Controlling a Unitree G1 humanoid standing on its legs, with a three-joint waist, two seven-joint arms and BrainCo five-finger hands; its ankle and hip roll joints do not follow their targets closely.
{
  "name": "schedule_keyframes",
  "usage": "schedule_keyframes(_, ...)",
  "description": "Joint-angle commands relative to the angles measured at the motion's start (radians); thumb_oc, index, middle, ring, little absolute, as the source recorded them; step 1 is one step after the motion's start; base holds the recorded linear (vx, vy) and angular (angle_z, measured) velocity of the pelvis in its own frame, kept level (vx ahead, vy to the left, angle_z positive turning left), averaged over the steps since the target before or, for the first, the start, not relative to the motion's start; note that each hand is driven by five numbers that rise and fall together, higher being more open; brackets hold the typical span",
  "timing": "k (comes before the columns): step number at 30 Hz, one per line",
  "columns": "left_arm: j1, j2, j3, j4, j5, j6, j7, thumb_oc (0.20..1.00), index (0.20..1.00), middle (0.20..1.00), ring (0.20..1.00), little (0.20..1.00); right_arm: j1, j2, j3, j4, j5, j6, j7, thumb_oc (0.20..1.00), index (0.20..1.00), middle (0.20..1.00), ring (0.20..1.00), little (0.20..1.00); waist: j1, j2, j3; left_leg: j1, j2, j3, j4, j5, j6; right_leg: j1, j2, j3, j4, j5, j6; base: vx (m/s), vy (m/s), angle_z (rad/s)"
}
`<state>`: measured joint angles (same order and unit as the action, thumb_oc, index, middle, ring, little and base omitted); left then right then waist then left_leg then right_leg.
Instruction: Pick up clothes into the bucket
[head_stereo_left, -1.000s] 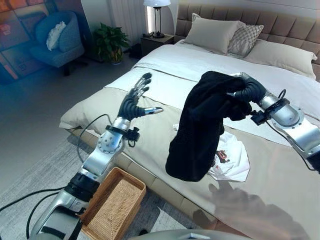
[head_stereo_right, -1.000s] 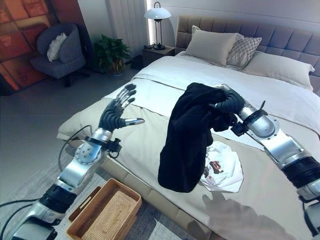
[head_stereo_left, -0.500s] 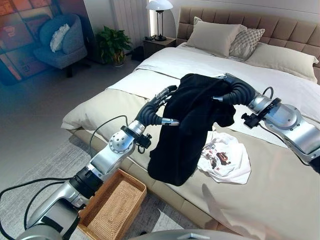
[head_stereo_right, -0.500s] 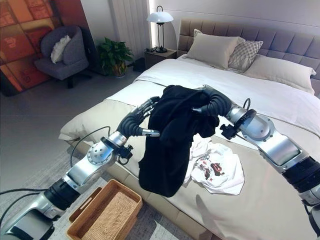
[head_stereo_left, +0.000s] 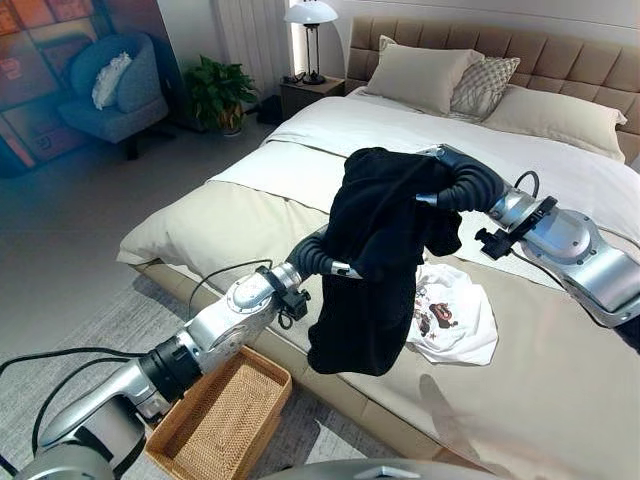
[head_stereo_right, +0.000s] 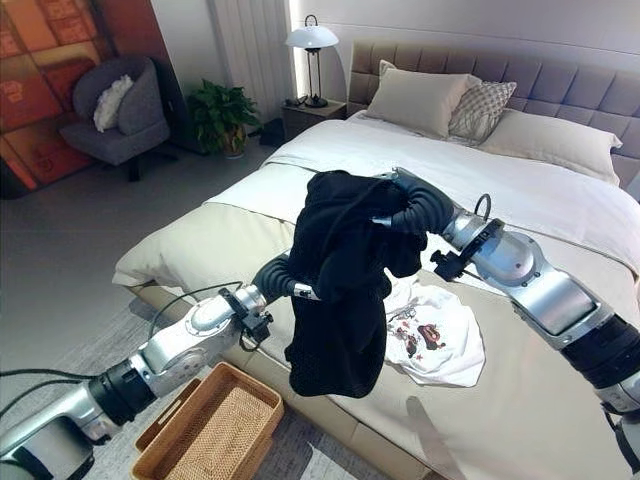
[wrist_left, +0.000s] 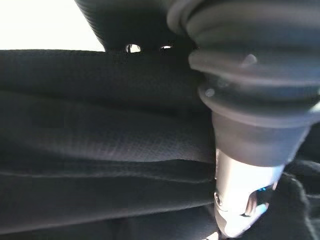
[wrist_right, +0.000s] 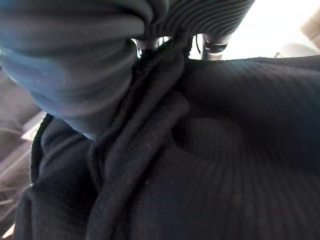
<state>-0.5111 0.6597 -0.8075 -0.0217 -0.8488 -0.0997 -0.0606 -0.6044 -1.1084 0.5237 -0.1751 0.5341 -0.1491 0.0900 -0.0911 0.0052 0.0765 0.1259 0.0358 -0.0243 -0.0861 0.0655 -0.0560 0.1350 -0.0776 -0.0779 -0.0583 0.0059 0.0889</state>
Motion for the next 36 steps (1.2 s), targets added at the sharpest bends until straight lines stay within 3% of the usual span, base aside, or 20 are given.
schedule_keyframes(1,-0.132,0.022,-0.036,0.014,-0.022,-0.026,-0.002,1.000,1.000,1.000,1.000,1.000,-0.041,0.022,-0.075,-0.087,0.118,-0.093,-0.048,0.200,0.200,0.200,0.200,0.200,0.012,-0.037,-0.034,-0.044,-0.036,0.012,0.137,-0.112,0.015,-0.028,-0.034,0.001,0.087,-0.030,0.035,0.00,0.000,0.00)
schedule_keyframes(10,-0.183,-0.030,-0.071,0.033,-0.109,-0.019,0.002,1.000,1.000,1.000,1.000,1.000,-0.045,0.051,-0.029,-0.128,0.207,-0.088,-0.017,0.200,0.200,0.200,0.200,0.200,0.007,-0.040,-0.028,-0.051,-0.040,0.007,0.140,-0.110,0.018,-0.037,-0.036,0.002,0.103,-0.033,0.035,0.00,0.000,-0.01)
schedule_keyframes(16,-0.124,-0.060,-0.065,-0.010,-0.294,0.013,-0.058,1.000,1.000,1.000,1.000,1.000,-0.061,0.061,0.009,-0.123,0.233,-0.095,-0.009,0.200,0.200,0.200,0.200,0.200,0.005,-0.048,-0.030,-0.049,-0.042,0.006,0.141,-0.114,0.018,-0.039,-0.036,0.000,0.110,-0.038,0.034,0.00,0.000,0.00)
schedule_keyframes(17,-0.107,-0.069,-0.055,-0.013,-0.311,0.016,-0.063,0.558,0.558,0.558,0.558,0.558,-0.058,0.067,0.010,-0.122,0.233,-0.094,-0.006,0.200,0.200,0.200,0.200,0.200,0.005,-0.049,-0.029,-0.049,-0.042,0.006,0.141,-0.115,0.018,-0.040,-0.036,-0.001,0.113,-0.039,0.033,0.00,0.000,0.00)
schedule_keyframes(19,-0.084,-0.070,-0.033,-0.021,-0.291,0.003,-0.063,0.470,0.470,0.470,0.470,0.470,-0.045,0.070,0.004,-0.121,0.223,-0.094,-0.006,0.200,0.200,0.200,0.200,0.200,0.007,-0.051,-0.029,-0.048,-0.043,0.004,0.141,-0.116,0.020,-0.040,-0.036,0.000,0.115,-0.040,0.033,0.00,0.000,0.00)
schedule_keyframes(20,-0.071,-0.068,-0.019,-0.030,-0.289,-0.003,-0.060,0.200,0.200,0.200,0.200,0.200,-0.038,0.067,-0.002,-0.125,0.220,-0.093,-0.003,0.206,0.206,0.206,0.206,0.206,0.009,-0.053,-0.030,-0.048,-0.044,0.004,0.140,-0.116,0.020,-0.040,-0.036,-0.002,0.115,-0.040,0.033,0.00,0.000,0.00)
schedule_keyframes(22,-0.048,-0.065,0.000,-0.044,-0.297,-0.006,-0.062,0.200,0.200,0.200,0.200,0.200,-0.026,0.062,-0.013,-0.126,0.213,-0.093,-0.003,0.294,0.294,0.294,0.294,0.294,0.012,-0.055,-0.029,-0.048,-0.045,0.002,0.140,-0.116,0.021,-0.039,-0.036,-0.003,0.117,-0.042,0.032,0.00,0.000,0.00)
schedule_keyframes(24,-0.024,-0.068,0.028,-0.058,-0.304,-0.012,-0.060,0.200,0.200,0.200,0.200,0.200,-0.011,0.063,-0.025,-0.123,0.212,-0.092,-0.003,0.573,0.573,0.573,0.573,0.573,0.015,-0.056,-0.029,-0.048,-0.045,-0.001,0.139,-0.116,0.022,-0.039,-0.036,-0.005,0.120,-0.043,0.032,0.00,0.000,0.00)
schedule_keyframes(25,-0.010,-0.066,0.048,-0.066,-0.301,-0.015,-0.059,0.200,0.200,0.200,0.200,0.200,0.001,0.065,-0.037,-0.120,0.210,-0.092,-0.003,0.849,0.849,0.849,0.849,0.849,0.017,-0.057,-0.029,-0.048,-0.045,-0.002,0.138,-0.116,0.022,-0.039,-0.037,-0.006,0.120,-0.044,0.032,0.00,0.000,0.00)
schedule_keyframes(26,-0.010,-0.066,0.048,-0.066,-0.301,-0.015,-0.059,0.200,0.200,0.200,0.200,0.200,0.002,0.065,-0.037,-0.121,0.210,-0.092,-0.003,0.900,0.900,0.900,0.900,0.900,0.017,-0.057,-0.029,-0.048,-0.045,-0.002,0.138,-0.116,0.022,-0.039,-0.037,-0.006,0.120,-0.044,0.032,0.00,0.000,0.00)
schedule_keyframes(27,-0.002,-0.064,0.056,-0.071,-0.301,-0.017,-0.060,0.200,0.200,0.200,0.200,0.200,0.009,0.066,-0.045,-0.120,0.206,-0.092,-0.005,1.000,1.000,1.000,1.000,1.000,0.018,-0.057,-0.029,-0.047,-0.046,-0.003,0.138,-0.116,0.023,-0.039,-0.037,-0.006,0.119,-0.044,0.031,0.00,0.000,0.00)
schedule_keyframes(36,0.104,-0.035,0.226,-0.129,-0.275,-0.059,-0.034,0.200,0.200,0.200,0.200,0.200,0.117,0.122,-0.200,-0.097,0.171,-0.097,-0.047,1.000,1.000,1.000,1.000,1.000,0.032,-0.055,-0.034,-0.042,-0.048,-0.011,0.128,-0.116,0.027,-0.034,-0.041,-0.015,0.113,-0.044,0.031,0.00,0.000,0.00)
